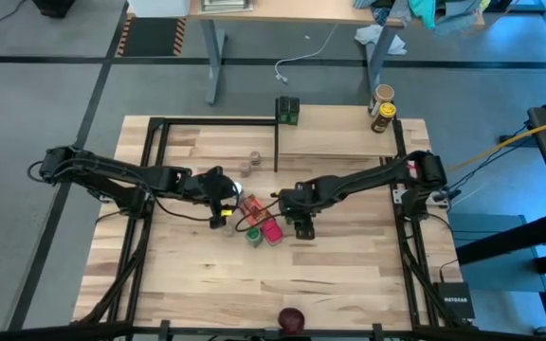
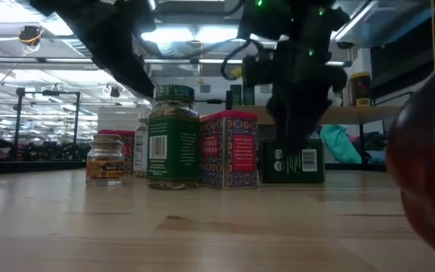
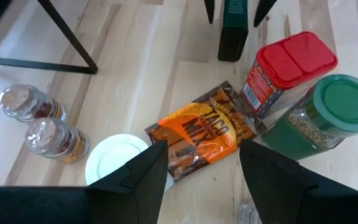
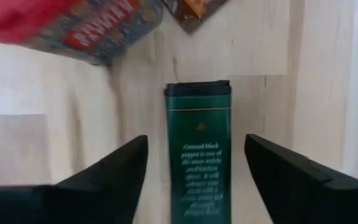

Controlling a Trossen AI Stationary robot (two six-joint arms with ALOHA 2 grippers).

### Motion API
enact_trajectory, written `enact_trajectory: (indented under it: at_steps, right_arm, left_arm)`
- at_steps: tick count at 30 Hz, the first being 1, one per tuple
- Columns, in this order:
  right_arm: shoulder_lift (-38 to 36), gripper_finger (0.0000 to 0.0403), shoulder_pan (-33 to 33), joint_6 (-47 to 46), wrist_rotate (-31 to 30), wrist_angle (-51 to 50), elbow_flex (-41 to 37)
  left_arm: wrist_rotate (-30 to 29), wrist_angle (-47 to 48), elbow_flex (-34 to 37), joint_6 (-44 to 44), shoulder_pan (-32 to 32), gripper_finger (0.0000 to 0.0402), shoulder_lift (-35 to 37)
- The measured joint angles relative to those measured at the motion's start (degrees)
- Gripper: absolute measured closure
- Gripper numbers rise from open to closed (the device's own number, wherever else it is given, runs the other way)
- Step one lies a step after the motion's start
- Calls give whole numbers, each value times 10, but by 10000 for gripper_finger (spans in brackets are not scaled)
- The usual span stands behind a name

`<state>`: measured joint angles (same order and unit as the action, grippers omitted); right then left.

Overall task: Shelf spices
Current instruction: Put the green seasoning can on the shelf

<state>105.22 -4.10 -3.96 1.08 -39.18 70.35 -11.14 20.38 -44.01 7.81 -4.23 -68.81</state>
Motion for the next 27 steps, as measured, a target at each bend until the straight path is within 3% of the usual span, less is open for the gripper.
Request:
enact_trajectory:
  at_steps: [9, 16, 27]
  right_arm:
    - [22, 287, -1, 15, -34, 5, 0]
    - [-7, 290, -25, 16, -91, -20, -1]
    - [-165, 290, -66, -3, -248, -58, -1]
  left_arm:
    - [0, 0, 0, 8, 0, 208, 0]
    - [0, 0, 0, 8, 0, 208, 0]
    - [0, 0, 0, 8, 0, 208, 0]
